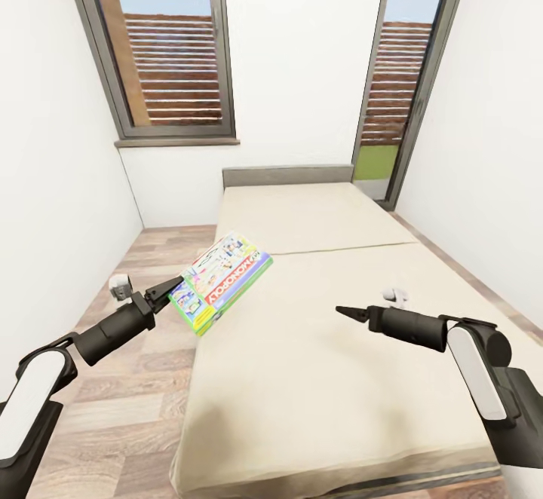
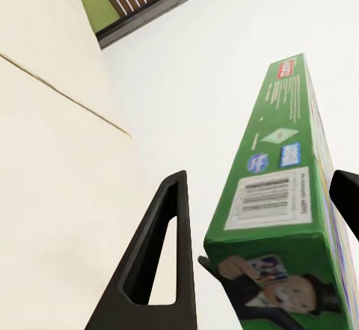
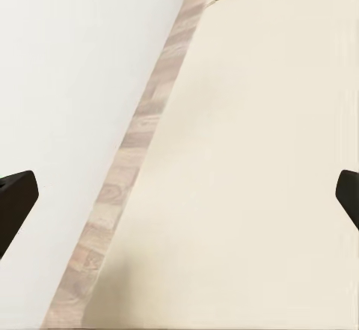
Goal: Put all the toys in the child's room - the three board games (two on the bed and one on the table), the two jigsaw puzzles on the table, and the tennis ball on the table - inside the toy box on the table in the child's room.
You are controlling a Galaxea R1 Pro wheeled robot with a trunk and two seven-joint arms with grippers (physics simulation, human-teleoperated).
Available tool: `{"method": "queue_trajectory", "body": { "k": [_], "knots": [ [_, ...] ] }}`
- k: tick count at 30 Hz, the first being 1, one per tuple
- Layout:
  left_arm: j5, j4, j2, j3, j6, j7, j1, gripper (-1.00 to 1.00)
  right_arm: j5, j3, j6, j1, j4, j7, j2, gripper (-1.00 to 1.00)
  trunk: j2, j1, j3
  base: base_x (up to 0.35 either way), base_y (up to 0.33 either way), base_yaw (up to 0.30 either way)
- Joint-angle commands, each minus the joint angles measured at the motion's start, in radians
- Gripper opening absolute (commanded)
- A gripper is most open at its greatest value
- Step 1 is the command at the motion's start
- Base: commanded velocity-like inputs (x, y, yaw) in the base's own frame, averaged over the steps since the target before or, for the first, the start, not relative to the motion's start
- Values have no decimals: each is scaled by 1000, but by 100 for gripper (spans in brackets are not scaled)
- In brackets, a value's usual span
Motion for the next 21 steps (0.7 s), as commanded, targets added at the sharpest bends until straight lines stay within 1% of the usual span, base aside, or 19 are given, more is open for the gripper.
{"method": "queue_trajectory", "body": {
  "k": [1, 7, 11, 15, 21],
  "knots": [
    [-2, 0, 0, 1, 5, -3, -1, -100, 8, -1, 4, -1, -1, 13, 1, 100, 7, -4, 2, 0, 0, 0],
    [-2, 1, 1, 2, 5, -3, -1, -100, 9, -1, 4, -2, -4, 24, 4, 100, 49, -27, 21, 0, 0, 1],
    [-3, 1, 1, 3, 5, -3, -2, -100, 10, 0, 4, -2, -5, 26, 4, 100, 77, -42, 34, 0, 0, 63],
    [-2, -1, 2, 3, 5, -3, -2, -100, 10, 1, 4, -2, -5, 27, 6, 100, 105, -58, 46, 0, 0, 175],
    [-2, -4, 2, 4, 12, -4, -1, -100, 12, 2, 4, -2, -6, 28, 7, 100, 147, -81, 65, 0, 0, 241]
  ]
}}
